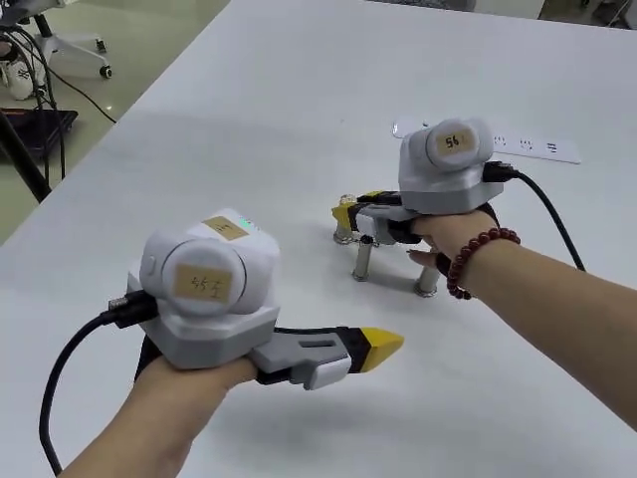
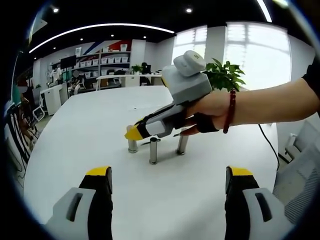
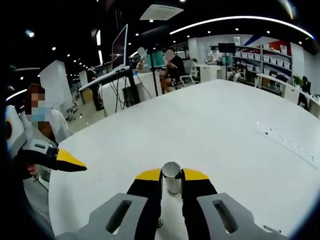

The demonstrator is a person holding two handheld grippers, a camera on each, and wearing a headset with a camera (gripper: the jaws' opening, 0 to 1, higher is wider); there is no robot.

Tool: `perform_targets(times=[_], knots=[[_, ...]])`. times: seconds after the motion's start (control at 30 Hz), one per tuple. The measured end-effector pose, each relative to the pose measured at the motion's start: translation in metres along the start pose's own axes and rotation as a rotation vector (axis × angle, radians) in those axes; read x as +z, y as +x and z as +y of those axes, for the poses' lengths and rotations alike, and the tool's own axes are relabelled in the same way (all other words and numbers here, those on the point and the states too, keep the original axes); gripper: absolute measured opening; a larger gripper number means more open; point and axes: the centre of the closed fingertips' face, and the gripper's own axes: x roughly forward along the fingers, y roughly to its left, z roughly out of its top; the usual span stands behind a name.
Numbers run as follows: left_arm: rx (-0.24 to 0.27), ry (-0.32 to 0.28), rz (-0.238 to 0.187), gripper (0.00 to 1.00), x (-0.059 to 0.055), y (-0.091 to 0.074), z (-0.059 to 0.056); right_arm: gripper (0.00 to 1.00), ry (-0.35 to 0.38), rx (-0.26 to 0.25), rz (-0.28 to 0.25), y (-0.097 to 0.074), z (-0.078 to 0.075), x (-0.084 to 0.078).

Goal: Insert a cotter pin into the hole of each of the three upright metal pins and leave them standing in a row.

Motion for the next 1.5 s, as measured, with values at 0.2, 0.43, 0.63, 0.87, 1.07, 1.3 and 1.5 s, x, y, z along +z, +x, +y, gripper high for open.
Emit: perform_targets(times=[0.2, 0.43, 0.63, 0.87, 1.07, 1.3, 1.5], knots=[[-0.005, 0.007, 0.005, 0.93, -0.001, 0.0, -0.001, 0.08, -0.031, -0.009, 0.007, 0.001, -0.005, 0.001], [-0.008, 0.018, 0.012, 0.94, -0.002, 0.0, -0.002, 0.08, -0.054, -0.015, 0.024, -0.002, -0.007, -0.002], [-0.011, 0.026, 0.011, 0.95, -0.002, 0.001, -0.002, 0.07, -0.079, -0.025, 0.022, -0.01, -0.01, 0.002], [-0.011, 0.034, 0.011, 0.98, -0.001, 0.001, -0.003, 0.07, -0.092, -0.041, 0.032, -0.024, -0.018, 0.001], [-0.025, 0.038, -0.004, 0.99, 0.002, 0.001, -0.005, 0.07, -0.083, -0.066, 0.046, -0.038, -0.03, -0.003], [-0.04, 0.053, -0.005, 0.99, 0.003, 0.002, -0.01, 0.07, -0.073, -0.095, 0.062, -0.055, -0.042, -0.011], [-0.05, 0.063, -0.002, 0.99, 0.003, 0.002, -0.013, 0.07, -0.064, -0.125, 0.077, -0.071, -0.048, -0.022]])
